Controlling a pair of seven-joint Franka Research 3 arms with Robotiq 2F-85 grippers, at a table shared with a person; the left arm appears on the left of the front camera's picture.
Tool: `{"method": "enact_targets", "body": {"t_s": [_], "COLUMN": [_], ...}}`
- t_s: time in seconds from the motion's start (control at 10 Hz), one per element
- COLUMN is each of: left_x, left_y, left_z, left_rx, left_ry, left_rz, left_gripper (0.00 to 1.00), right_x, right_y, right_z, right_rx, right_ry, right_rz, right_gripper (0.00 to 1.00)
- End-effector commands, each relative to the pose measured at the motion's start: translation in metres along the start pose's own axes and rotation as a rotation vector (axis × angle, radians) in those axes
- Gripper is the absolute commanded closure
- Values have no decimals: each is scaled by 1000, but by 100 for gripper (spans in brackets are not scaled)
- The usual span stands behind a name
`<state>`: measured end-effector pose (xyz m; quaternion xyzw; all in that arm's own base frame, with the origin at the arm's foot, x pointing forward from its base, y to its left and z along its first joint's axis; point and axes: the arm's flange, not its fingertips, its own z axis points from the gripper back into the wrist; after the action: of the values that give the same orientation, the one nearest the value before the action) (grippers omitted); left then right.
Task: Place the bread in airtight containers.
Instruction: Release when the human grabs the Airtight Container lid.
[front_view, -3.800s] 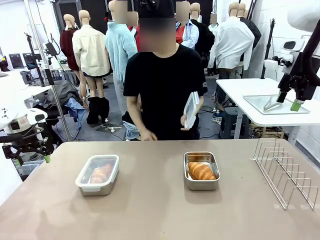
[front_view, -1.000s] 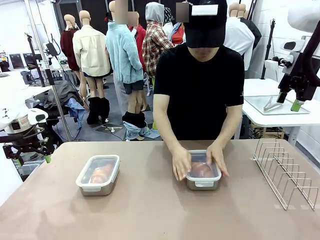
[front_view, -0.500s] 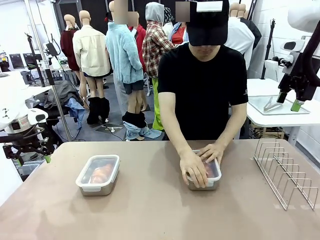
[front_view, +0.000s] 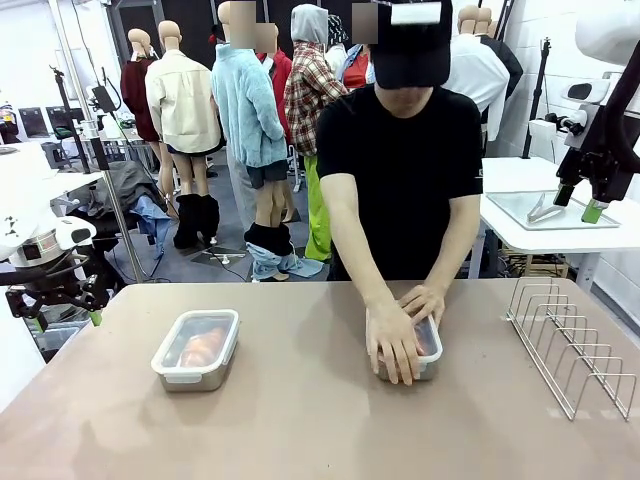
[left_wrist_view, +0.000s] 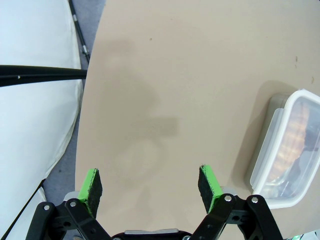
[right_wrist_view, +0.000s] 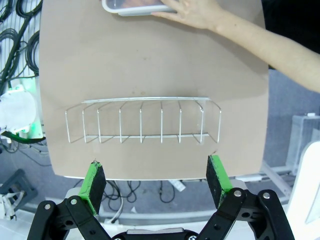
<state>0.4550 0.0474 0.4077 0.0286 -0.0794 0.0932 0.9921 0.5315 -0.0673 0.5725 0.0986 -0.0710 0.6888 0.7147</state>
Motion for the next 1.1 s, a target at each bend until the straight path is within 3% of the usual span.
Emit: {"method": "enact_targets", "body": {"t_s": [0.0, 1.0], "left_x": [-1, -1], "left_y": [2, 2], "left_z": [1, 1], "left_rx": [-2, -2], "left_ry": [-2, -2], "left_rz": [0, 0], "left_gripper": [0, 0], "right_x": [2, 2], "right_y": [0, 0], "right_z": [0, 0], "right_rx": [-2, -2], "right_ry": [1, 1], "right_rz": [-13, -13], "right_gripper": [0, 0]}}
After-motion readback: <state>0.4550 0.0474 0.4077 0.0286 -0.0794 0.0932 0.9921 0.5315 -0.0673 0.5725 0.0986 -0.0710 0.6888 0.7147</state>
